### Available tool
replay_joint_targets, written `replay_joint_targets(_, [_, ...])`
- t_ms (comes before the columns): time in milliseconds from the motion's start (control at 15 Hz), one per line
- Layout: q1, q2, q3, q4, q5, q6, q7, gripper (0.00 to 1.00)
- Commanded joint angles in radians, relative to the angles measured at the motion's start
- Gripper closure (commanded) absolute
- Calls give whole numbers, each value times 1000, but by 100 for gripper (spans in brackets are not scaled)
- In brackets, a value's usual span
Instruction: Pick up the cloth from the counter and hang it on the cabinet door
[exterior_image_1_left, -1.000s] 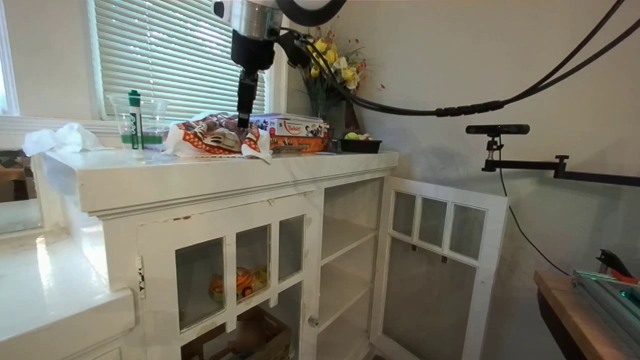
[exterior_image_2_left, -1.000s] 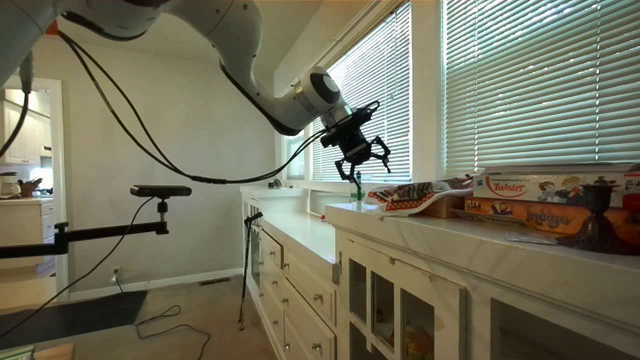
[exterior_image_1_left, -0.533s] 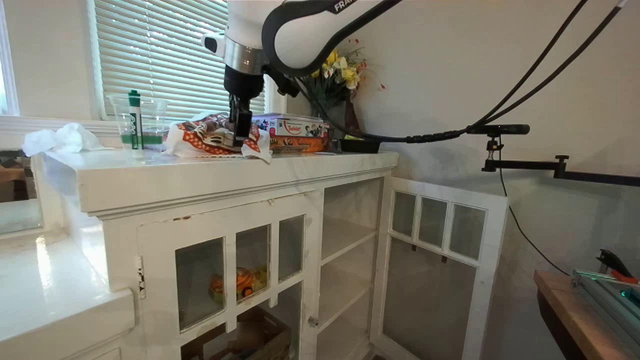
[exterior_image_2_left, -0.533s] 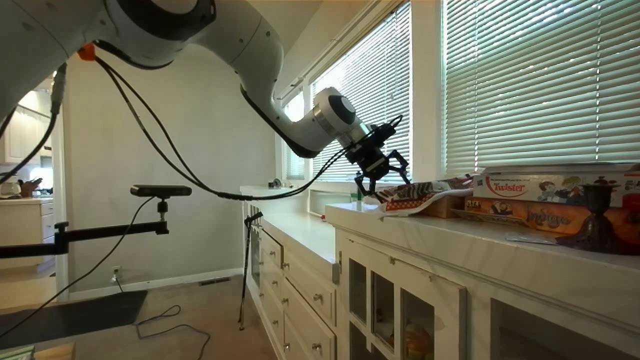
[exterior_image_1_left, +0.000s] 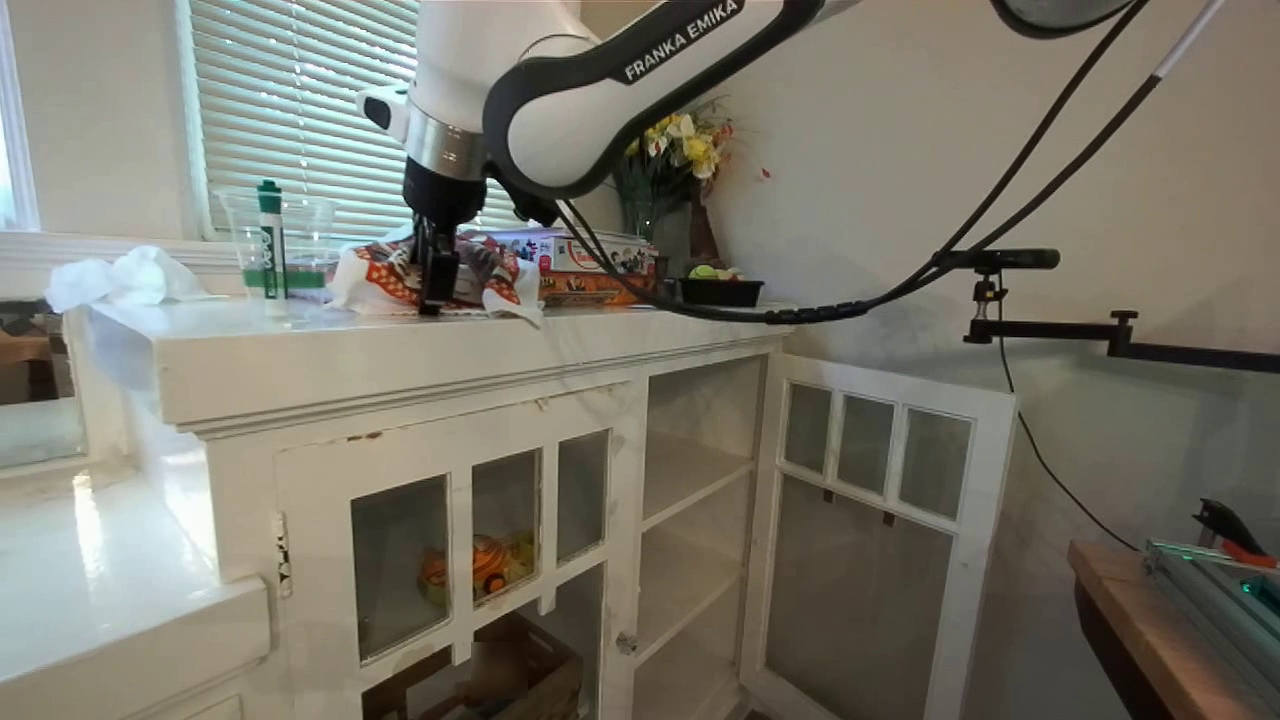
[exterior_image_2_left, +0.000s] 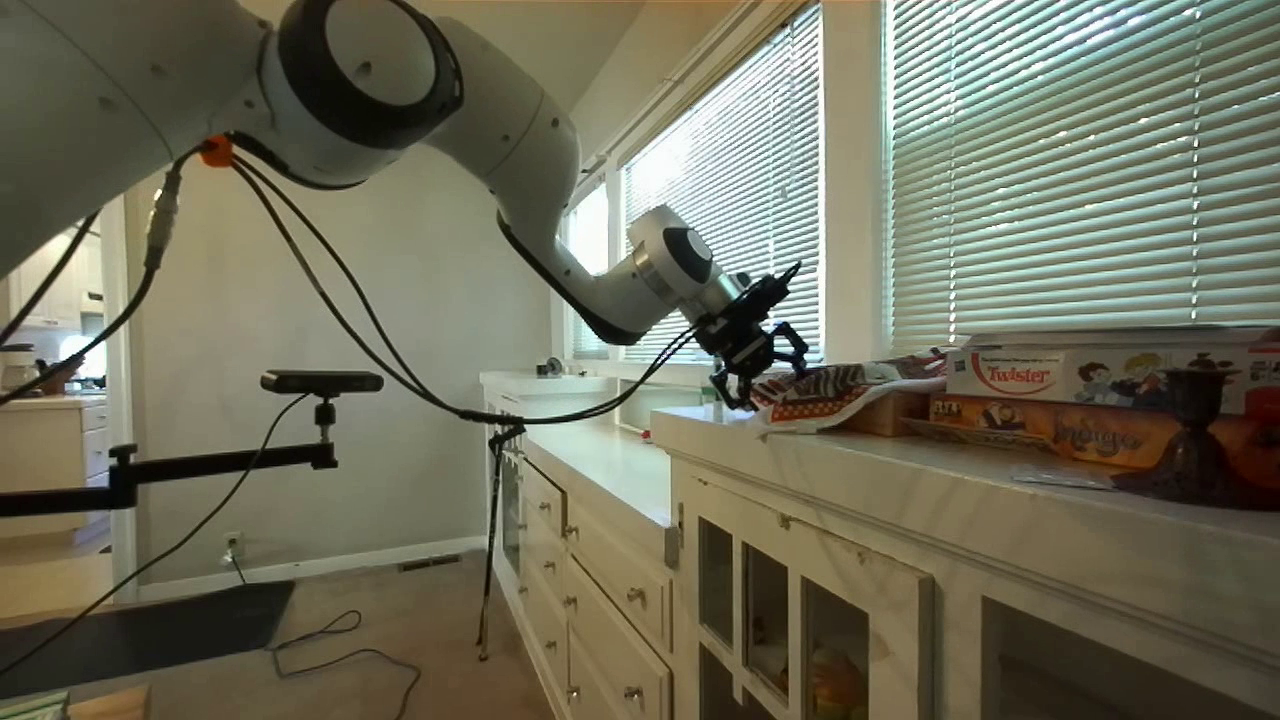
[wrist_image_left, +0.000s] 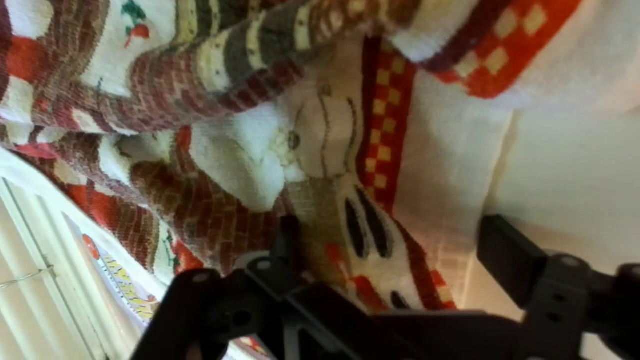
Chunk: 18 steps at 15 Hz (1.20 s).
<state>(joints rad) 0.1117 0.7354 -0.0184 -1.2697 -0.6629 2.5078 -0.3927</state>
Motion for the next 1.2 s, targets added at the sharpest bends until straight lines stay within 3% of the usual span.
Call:
replay_joint_targets(0, [12,58,-22,86,-7,6,-19,39])
replay_joint_targets(467, [27,61,-52,115,-15,-4,2,89])
replay_joint_targets(733, [55,-2,-63,71,-17,-59,37,100])
replay_joint_targets(1133, [120,-188,-119,-8,-59,-168,221,99])
